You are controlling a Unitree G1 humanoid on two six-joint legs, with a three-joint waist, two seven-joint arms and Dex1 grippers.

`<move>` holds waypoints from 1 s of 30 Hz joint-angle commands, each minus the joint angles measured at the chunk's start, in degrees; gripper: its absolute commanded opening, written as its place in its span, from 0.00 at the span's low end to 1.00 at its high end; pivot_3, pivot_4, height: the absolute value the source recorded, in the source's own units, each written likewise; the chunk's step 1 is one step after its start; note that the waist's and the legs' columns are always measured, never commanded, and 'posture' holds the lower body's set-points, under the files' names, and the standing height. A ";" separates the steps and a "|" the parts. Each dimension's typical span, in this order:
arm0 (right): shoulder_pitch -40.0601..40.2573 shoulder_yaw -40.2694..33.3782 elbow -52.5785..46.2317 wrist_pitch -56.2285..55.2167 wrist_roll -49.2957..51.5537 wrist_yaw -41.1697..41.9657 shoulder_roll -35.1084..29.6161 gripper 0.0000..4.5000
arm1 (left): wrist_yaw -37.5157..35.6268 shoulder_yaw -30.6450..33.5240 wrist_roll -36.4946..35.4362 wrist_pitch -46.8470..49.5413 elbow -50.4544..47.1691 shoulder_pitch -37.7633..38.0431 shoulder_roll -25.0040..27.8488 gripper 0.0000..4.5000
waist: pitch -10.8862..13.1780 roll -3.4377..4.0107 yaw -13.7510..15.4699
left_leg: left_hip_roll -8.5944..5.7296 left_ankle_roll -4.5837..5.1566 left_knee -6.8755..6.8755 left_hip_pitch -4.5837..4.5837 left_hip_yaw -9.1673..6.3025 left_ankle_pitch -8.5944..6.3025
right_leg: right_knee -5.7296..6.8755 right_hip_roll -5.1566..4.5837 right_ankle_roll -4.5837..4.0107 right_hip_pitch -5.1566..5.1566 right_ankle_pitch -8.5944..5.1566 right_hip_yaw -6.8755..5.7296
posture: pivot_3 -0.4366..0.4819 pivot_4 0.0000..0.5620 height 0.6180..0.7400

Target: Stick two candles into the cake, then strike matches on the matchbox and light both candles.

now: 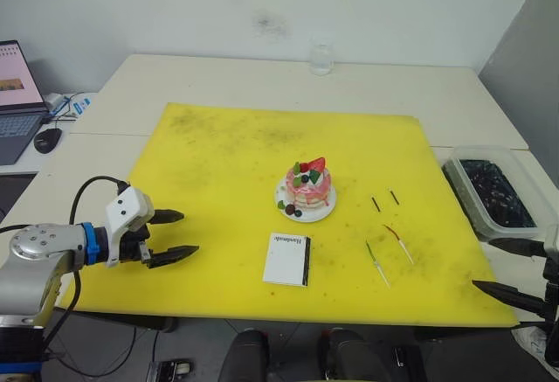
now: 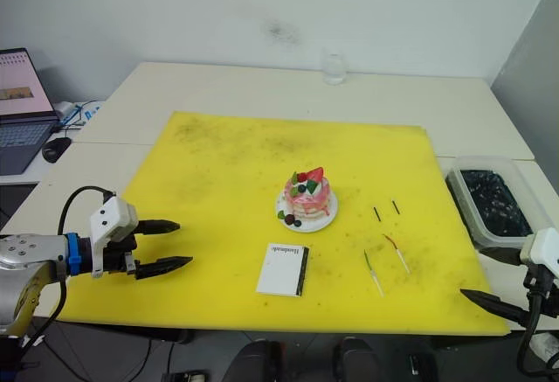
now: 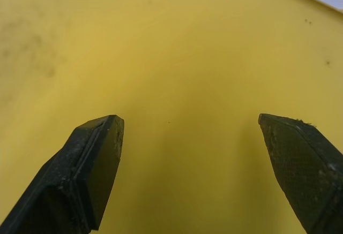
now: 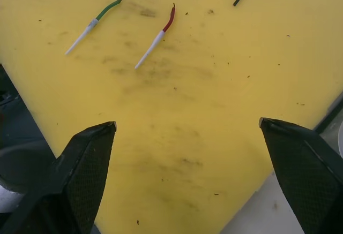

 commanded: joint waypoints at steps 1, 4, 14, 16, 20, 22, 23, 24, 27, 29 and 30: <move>0.50 -4.35 -4.12 1.73 1.36 -0.94 0.36 1.00 | -1.57 1.75 -3.45 1.73 -4.92 0.96 0.65 1.00 | 0.00 0.00 0.01 | 0.00 0.00 0.00 0.00 -0.01 0.00 | 0.00 0.00 0.00 0.00 0.00 0.00 | 0.48 0.27 1.00; 1.15 -5.37 -8.72 4.42 2.70 -3.16 1.79 1.00 | -1.74 1.26 -5.57 3.70 -10.28 2.98 0.14 1.00 | 0.00 0.00 0.02 | 0.00 0.00 0.00 0.00 -0.02 0.00 | 0.00 -0.01 0.00 0.01 0.00 0.00 | 0.48 0.27 1.00; -1.72 3.20 -22.54 11.43 -0.02 -22.85 11.08 1.00 | 1.45 -2.75 -17.66 12.05 -30.55 4.26 -4.47 1.00 | -0.03 0.00 -0.01 | 0.00 0.00 0.07 0.03 -0.04 0.00 | 0.02 -0.01 -0.08 0.07 -0.04 0.00 | 0.48 0.27 1.00; -2.22 5.46 -23.42 11.61 -1.88 -25.90 12.19 1.00 | 2.32 -3.66 -18.55 12.62 -32.49 4.01 -5.31 1.00 | -0.03 0.01 0.00 | -0.03 0.00 0.10 0.02 -0.04 0.00 | 0.02 -0.01 -0.12 0.08 -0.06 0.02 | 0.48 0.27 1.00; -4.47 11.20 -24.38 15.44 -2.31 -32.79 15.93 1.00 | 4.62 -7.43 -20.29 12.90 -37.05 2.74 -8.23 1.00 | -0.04 0.02 0.00 | -0.03 0.00 0.11 0.03 -0.03 0.01 | 0.02 0.01 -0.09 0.08 -0.05 0.04 | 0.48 0.27 1.00; -5.36 12.48 -24.21 16.09 -2.69 -34.92 17.30 1.00 | 6.25 -7.91 -21.16 13.75 -37.99 2.26 -9.12 1.00 | -0.04 0.02 0.00 | -0.03 0.00 0.11 0.02 -0.05 0.01 | 0.02 0.02 0.00 0.09 0.01 0.04 | 0.48 0.27 1.00; -5.55 13.40 -24.06 16.25 -2.88 -35.59 17.83 1.00 | 6.73 -8.35 -21.32 14.02 -38.37 2.02 -9.47 1.00 | -0.05 0.03 0.00 | -0.03 0.00 0.11 0.02 -0.04 0.01 | 0.04 0.04 0.04 0.09 0.03 0.04 | 0.48 0.27 1.00; -5.40 14.51 -24.04 16.04 -3.32 -36.12 18.26 1.00 | 7.17 -8.85 -21.44 14.18 -38.77 1.85 -9.70 1.00 | -0.05 0.03 0.00 | -0.03 0.00 0.10 0.02 -0.06 0.01 | 0.04 0.06 0.04 0.08 0.03 0.03 | 0.48 0.27 1.00; -4.49 16.89 -24.00 14.99 -4.11 -37.14 19.37 1.00 | 8.56 -9.77 -21.92 14.26 -39.24 1.27 -10.83 1.00 | -0.05 0.03 0.00 | -0.03 0.00 0.10 0.02 -0.08 0.01 | 0.04 0.11 0.04 0.08 0.03 0.02 | 0.48 0.27 1.00; -4.36 18.10 -23.21 14.32 -5.02 -37.72 19.94 1.00 | 9.25 -10.30 -21.98 14.27 -39.21 0.91 -11.38 1.00 | -0.05 0.04 -0.01 | -0.02 0.00 0.10 0.02 -0.07 0.01 | 0.03 0.12 0.03 0.08 0.02 0.04 | 0.48 0.27 1.00; -4.37 18.85 -22.89 13.88 -5.60 -37.89 20.14 1.00 | 9.38 -10.54 -21.91 14.22 -39.22 0.94 -11.52 1.00 | -0.05 0.03 -0.02 | -0.02 0.00 0.10 0.02 -0.07 0.01 | 0.04 0.12 0.03 0.08 0.02 0.04 | 0.48 0.27 1.00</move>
